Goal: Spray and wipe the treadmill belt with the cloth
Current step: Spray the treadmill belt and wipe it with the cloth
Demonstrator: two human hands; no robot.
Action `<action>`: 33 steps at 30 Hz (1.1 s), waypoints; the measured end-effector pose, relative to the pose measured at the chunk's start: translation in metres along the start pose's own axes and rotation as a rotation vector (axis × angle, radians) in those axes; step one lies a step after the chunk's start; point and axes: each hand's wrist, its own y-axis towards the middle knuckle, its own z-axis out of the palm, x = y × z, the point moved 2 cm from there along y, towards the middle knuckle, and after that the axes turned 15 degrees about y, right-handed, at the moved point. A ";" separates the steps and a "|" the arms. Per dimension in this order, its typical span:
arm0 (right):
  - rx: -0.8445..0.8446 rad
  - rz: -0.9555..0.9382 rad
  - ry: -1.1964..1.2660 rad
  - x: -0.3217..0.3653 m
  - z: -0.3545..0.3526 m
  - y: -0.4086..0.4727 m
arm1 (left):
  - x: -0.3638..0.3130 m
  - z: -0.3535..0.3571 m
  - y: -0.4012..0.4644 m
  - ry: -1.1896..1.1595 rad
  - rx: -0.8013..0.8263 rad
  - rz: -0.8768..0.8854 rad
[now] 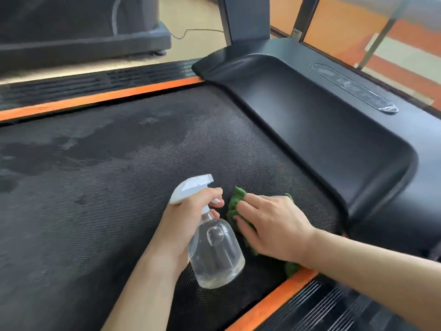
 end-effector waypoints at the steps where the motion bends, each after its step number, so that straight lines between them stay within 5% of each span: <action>1: 0.020 -0.037 -0.051 -0.013 0.001 0.007 | 0.000 0.001 0.000 0.009 0.001 0.009; 6: -0.289 0.579 -0.273 -0.087 0.001 0.062 | 0.001 -0.002 0.002 0.031 0.022 0.029; 8: -0.274 0.649 -0.274 -0.078 0.003 0.061 | -0.001 -0.001 0.003 0.033 0.033 0.021; 16: -0.032 0.379 -0.154 -0.004 -0.006 -0.034 | -0.003 0.000 -0.005 0.068 -0.026 -0.004; 24: -0.090 0.304 -0.204 -0.012 -0.006 -0.018 | -0.007 -0.007 -0.005 0.016 -0.073 0.040; 28: -0.074 0.254 -0.224 -0.030 0.003 0.023 | -0.005 -0.011 -0.001 -0.033 -0.121 0.051; 33: -0.148 0.434 -0.235 -0.073 0.028 0.128 | -0.001 -0.011 0.007 -0.050 -0.136 0.017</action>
